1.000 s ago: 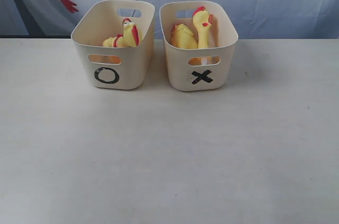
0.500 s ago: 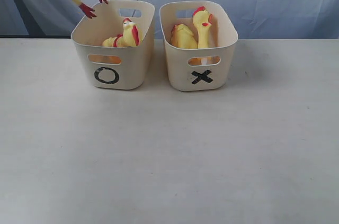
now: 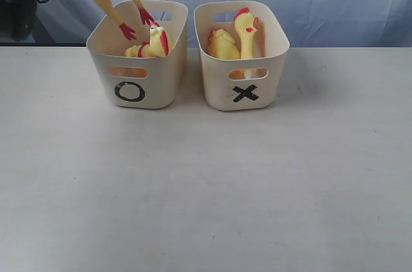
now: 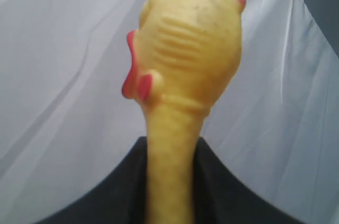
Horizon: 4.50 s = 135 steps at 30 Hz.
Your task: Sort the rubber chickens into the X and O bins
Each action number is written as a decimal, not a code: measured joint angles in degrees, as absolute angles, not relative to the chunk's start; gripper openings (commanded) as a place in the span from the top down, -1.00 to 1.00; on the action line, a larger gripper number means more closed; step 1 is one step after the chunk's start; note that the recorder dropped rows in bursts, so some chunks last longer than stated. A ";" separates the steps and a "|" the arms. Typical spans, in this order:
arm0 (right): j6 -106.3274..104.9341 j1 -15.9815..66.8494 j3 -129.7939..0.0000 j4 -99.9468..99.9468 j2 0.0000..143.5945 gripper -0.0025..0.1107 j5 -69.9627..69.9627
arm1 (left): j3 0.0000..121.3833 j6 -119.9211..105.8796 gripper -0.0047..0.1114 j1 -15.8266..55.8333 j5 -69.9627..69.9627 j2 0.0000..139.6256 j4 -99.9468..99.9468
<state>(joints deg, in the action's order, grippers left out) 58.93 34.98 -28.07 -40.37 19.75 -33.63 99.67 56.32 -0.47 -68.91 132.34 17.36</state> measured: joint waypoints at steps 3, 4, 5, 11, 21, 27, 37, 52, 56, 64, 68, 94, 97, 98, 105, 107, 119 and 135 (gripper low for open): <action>58.93 34.98 -28.07 -40.48 19.75 0.95 -33.20 | 103.55 56.32 0.92 0.30 -68.91 135.38 20.69; 58.93 34.98 -28.07 -40.48 19.75 0.95 -33.20 | 104.31 56.32 0.92 0.28 -68.91 135.91 21.56; 58.93 34.98 -28.07 -40.48 19.75 0.95 -33.20 | 105.30 56.32 0.92 0.28 -68.91 136.47 22.76; 58.93 34.98 -28.07 -40.61 19.75 0.95 -33.20 | 113.29 56.32 0.92 0.28 -69.03 141.46 31.64; 58.93 34.98 -28.07 -40.61 19.75 0.95 -33.20 | 122.63 49.71 0.92 4.03 -68.13 146.85 46.83; 58.93 34.98 -28.07 -40.61 19.75 0.95 -33.20 | 122.75 43.56 0.92 6.40 -63.83 147.09 53.05; 58.93 34.98 -28.07 -40.61 19.75 0.95 -33.17 | 123.19 40.34 0.15 8.64 -57.36 147.09 58.46; 58.93 34.98 -28.07 -41.25 19.75 0.95 -33.06 | 123.24 40.31 -0.19 8.37 -61.73 147.09 57.39; 58.93 34.98 -28.07 -41.25 19.75 0.95 -32.95 | 123.24 41.98 -0.19 7.33 -63.68 147.09 58.60; 58.93 34.98 -28.07 -41.25 19.75 0.95 -32.74 | 123.24 49.05 -0.19 4.14 -68.28 146.10 66.03; 58.93 34.98 -28.07 -41.25 19.75 0.95 -32.74 | 123.24 54.18 -0.18 2.25 -69.21 144.87 70.64; 58.93 34.98 -28.07 -41.25 19.75 0.95 -32.71 | 122.93 100.81 0.92 -8.05 -69.77 131.69 100.20; 58.93 34.98 -28.07 -41.25 19.75 0.95 -32.71 | 122.88 109.83 0.92 -9.47 -70.04 131.59 100.20; 58.93 34.98 -28.07 -41.25 19.75 0.95 -32.71 | 122.76 111.49 0.92 -10.05 -70.04 131.59 100.20; 58.93 34.98 -28.07 -41.25 19.75 0.95 -32.71 | 117.96 113.65 0.92 -11.80 -69.75 127.98 100.58; 58.93 34.98 -28.07 -41.25 19.75 0.95 -32.71 | 115.18 111.89 0.92 -11.80 -69.75 125.56 100.58; 58.93 34.98 -28.07 -41.25 19.75 0.95 -32.71 | 92.77 102.33 0.92 -13.19 -69.97 110.33 100.48; 58.93 34.98 -28.07 -41.25 19.75 0.95 -32.71 | 61.79 91.73 0.92 -13.64 -64.89 81.82 100.61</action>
<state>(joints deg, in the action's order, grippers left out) 58.93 34.98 -28.07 -41.25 19.75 -32.71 61.79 91.73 -13.64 -64.89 81.82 100.61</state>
